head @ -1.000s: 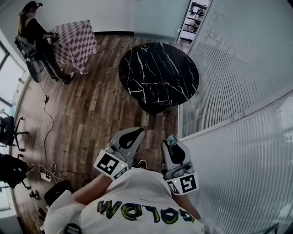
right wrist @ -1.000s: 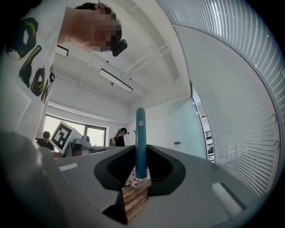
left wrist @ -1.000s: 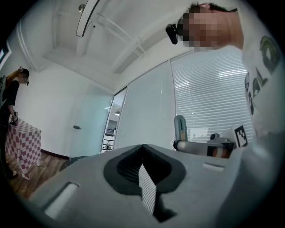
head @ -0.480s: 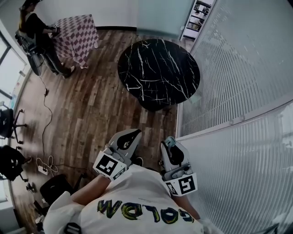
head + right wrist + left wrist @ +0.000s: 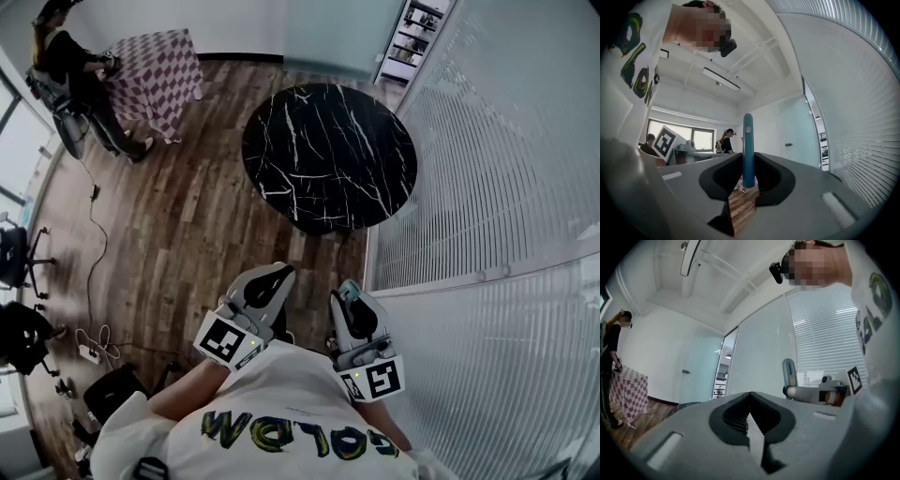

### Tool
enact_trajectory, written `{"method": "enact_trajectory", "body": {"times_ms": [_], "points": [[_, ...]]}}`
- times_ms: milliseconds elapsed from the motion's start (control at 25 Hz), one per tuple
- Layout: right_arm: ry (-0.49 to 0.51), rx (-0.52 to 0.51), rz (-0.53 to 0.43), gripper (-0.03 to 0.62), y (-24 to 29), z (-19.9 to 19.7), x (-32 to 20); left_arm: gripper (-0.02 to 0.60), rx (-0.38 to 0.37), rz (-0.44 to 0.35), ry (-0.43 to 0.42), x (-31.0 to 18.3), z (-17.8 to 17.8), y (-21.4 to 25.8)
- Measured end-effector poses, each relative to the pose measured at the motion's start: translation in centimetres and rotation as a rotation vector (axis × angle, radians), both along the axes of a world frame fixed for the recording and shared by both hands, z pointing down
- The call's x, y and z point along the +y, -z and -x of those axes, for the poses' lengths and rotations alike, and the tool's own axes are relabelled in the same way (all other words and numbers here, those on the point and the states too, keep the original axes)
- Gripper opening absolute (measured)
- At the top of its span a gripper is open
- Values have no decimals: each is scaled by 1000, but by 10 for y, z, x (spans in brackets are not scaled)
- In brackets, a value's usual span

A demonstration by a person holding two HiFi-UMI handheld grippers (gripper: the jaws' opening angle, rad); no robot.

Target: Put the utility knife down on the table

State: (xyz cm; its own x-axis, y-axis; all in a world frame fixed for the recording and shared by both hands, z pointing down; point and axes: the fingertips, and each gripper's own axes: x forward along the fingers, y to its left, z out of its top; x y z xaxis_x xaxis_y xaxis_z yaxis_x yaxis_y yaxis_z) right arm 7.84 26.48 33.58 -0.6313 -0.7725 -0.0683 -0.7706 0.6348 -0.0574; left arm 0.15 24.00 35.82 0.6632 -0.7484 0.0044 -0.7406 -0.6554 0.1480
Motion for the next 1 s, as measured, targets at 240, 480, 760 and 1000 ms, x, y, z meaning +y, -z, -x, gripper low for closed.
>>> {"method": "enact_trajectory", "body": {"times_ms": [240,480,760,1000], "points": [[-31,21,-1,74,1,5,-61,5,12,4,-21,-62,7,-1],[-76,11,7,74,3,17,-126,5,14,-5,-70,-130,13,4],[-131,23,-2,74,9,30,-213,5,27,-34,-129,-213,24,17],[-155,45,-3,74,11,50,-275,5,8,10,-168,-270,40,6]]}}
